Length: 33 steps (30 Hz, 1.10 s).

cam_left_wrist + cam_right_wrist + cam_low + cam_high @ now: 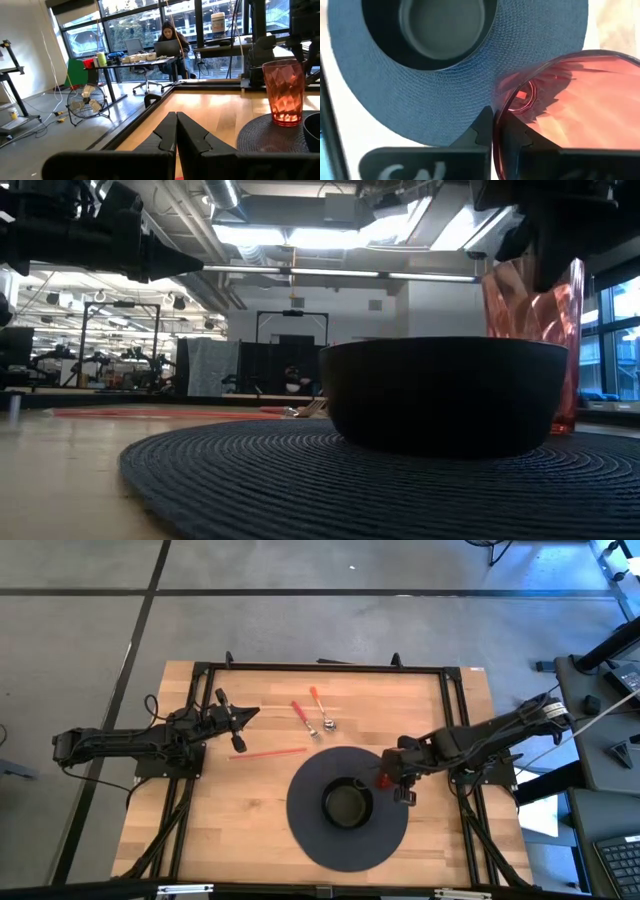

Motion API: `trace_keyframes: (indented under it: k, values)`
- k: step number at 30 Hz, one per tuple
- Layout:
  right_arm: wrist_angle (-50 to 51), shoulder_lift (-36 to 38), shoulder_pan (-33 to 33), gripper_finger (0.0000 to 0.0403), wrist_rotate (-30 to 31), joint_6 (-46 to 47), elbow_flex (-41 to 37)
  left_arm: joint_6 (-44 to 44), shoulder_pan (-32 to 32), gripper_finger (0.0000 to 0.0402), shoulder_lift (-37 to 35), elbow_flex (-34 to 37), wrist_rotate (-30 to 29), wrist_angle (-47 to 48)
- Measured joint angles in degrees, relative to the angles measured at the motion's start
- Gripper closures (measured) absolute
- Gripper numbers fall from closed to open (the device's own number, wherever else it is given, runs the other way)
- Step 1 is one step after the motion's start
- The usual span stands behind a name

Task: Pick & Place Utensil
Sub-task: Put the orange cup on the top right of the black placemat, then put the orange straw into the orange cup

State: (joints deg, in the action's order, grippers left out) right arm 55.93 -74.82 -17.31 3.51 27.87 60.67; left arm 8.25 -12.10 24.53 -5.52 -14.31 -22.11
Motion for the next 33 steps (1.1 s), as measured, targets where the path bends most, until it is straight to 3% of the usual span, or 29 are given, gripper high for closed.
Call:
trace_keyframes:
  k: [8,16,26,29,33]
  values:
    - [-0.5,-0.2,-2.2,0.0380,0.6,0.0,-0.2,0.0,0.0,0.0400,0.0,0.0,0.0,0.0]
    - [-2.3,-0.3,-2.5,0.0328,0.2,-1.4,0.3,0.0,0.0,0.0400,0.0,0.0,0.0,0.0]
    - [3.1,-0.3,-2.5,0.0286,0.5,-6.8,10.4,0.0,0.0,0.0400,0.0,0.0,0.0,0.0]
    - [0.8,0.9,-2.9,0.0288,4.8,-12.3,13.8,0.0,0.0,0.0400,0.0,0.0,0.0,0.0]
    - [-10.6,6.2,-4.1,0.0306,12.5,-23.2,13.4,0.0,0.0,0.0400,0.0,0.0,0.0,0.0]
